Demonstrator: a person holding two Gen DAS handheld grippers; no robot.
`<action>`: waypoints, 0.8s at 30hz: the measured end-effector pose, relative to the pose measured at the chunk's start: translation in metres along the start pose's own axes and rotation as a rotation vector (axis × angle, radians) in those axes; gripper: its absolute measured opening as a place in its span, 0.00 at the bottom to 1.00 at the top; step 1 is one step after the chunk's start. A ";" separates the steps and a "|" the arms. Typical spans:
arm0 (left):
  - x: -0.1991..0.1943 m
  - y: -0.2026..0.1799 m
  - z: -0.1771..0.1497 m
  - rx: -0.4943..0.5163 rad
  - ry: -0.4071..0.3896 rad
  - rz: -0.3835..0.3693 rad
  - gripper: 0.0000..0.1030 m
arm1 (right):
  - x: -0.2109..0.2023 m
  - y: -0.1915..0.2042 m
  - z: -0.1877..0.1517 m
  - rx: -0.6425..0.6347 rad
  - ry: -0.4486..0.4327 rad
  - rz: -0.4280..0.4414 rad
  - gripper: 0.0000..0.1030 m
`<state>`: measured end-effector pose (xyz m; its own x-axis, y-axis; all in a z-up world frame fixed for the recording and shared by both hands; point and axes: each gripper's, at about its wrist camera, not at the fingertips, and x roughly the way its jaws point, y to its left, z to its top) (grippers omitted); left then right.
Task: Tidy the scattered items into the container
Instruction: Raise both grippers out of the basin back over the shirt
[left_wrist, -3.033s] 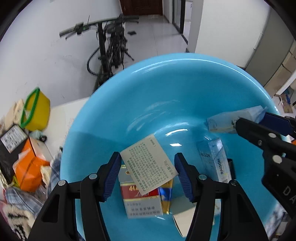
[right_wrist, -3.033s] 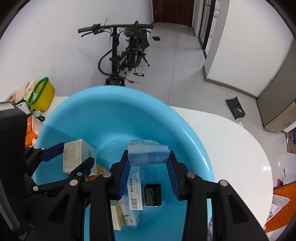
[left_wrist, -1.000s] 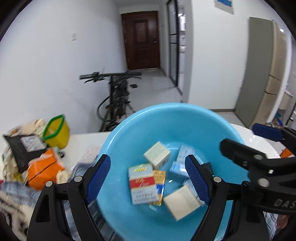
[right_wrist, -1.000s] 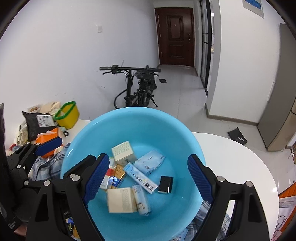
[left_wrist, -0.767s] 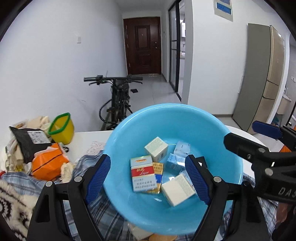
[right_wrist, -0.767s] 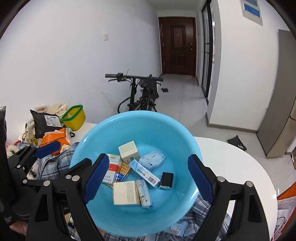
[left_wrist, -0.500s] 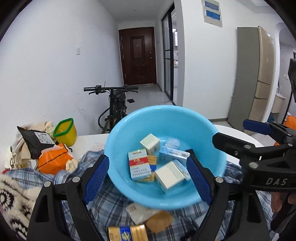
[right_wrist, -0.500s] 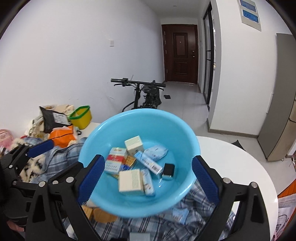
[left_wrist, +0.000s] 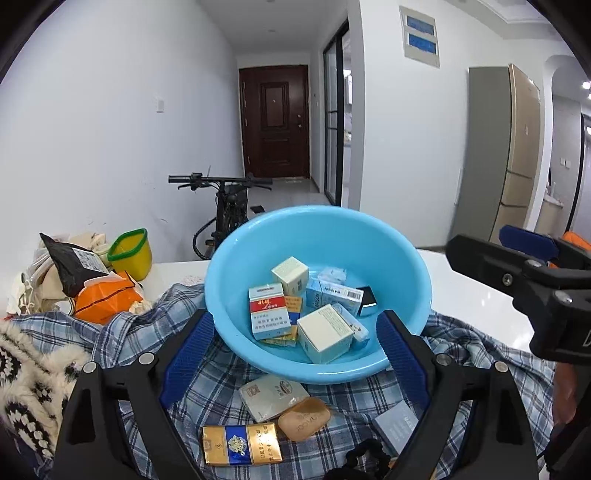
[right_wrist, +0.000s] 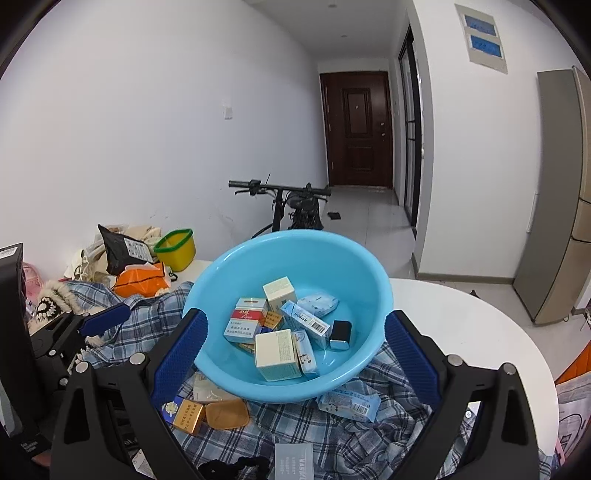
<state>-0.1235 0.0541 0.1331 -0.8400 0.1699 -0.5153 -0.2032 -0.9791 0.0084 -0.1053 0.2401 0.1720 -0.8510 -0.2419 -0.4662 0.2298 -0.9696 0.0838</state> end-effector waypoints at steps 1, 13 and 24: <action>-0.002 0.001 -0.001 -0.005 -0.007 0.004 0.89 | -0.002 0.000 -0.002 0.003 -0.009 0.004 0.94; 0.004 -0.002 -0.050 0.016 0.121 -0.034 0.89 | -0.002 0.002 -0.063 -0.026 0.060 -0.037 0.96; 0.006 -0.002 -0.096 0.006 0.171 -0.025 0.89 | 0.003 -0.009 -0.117 0.091 0.175 -0.024 0.96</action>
<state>-0.0794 0.0465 0.0480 -0.7371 0.1720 -0.6535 -0.2264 -0.9740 -0.0009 -0.0543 0.2527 0.0671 -0.7584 -0.2168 -0.6146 0.1602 -0.9761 0.1466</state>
